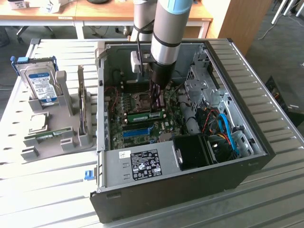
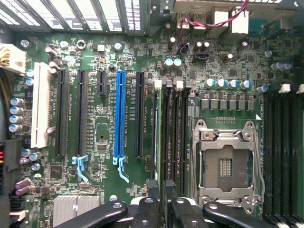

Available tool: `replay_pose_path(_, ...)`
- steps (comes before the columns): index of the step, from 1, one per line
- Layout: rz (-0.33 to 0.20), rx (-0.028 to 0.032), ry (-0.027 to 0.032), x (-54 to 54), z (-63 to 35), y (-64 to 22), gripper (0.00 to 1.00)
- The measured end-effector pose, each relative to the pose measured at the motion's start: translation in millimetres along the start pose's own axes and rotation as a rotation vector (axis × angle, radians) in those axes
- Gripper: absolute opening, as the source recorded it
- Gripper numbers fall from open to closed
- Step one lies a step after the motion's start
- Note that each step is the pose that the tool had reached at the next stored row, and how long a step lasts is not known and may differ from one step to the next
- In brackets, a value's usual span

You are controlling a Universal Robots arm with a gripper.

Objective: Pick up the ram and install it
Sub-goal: 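Insert the ram into the slot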

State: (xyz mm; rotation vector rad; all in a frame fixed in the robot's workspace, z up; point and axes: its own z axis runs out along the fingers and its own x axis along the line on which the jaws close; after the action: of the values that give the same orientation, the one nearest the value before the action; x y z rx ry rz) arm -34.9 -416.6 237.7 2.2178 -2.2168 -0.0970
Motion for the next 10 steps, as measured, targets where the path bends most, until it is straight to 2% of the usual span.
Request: replay_pose_path(10, 0.000, 0.0000, 0.0000, -0.9, -20.7, 1.0, 0.19)
